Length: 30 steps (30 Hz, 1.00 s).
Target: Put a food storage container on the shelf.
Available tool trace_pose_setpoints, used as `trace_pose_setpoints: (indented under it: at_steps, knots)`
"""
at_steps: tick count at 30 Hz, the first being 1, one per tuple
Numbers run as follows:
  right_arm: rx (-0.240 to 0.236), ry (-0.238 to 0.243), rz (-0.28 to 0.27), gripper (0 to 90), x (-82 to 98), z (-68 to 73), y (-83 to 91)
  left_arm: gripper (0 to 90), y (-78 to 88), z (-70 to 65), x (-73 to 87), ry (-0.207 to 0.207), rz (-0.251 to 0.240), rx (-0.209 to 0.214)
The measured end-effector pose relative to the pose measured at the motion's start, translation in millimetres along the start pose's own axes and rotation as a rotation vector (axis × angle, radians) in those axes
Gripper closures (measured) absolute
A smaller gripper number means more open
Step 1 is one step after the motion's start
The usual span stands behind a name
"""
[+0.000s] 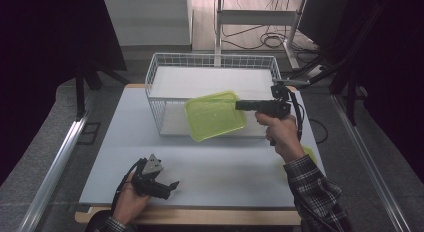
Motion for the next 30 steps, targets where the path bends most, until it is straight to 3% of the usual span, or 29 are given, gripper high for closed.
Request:
trace_pose_setpoints:
  at_steps: [10, 30]
  knots:
    - [0.050, 0.036, -0.056, 79.7, -31.9, 12.6, -3.0, 1.2, -0.2, -0.3, 0.1, 0.005, -0.002, 0.004]
    - [0.160, 0.029, -0.161, 79.7, -77.4, 7.4, -14.5, 1.2, -1.3, -0.8, 1.0, 0.002, 0.012, 0.009]
Point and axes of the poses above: each handheld gripper's, and its own axes: y roughly backward along the jaws, x roughly out of its underside, z roughly to its left, the point moved 6 cm from there along -y, roughly forward along the jaws, and after that the axes turned 7 degrees about -y, right-handed, at the moved point
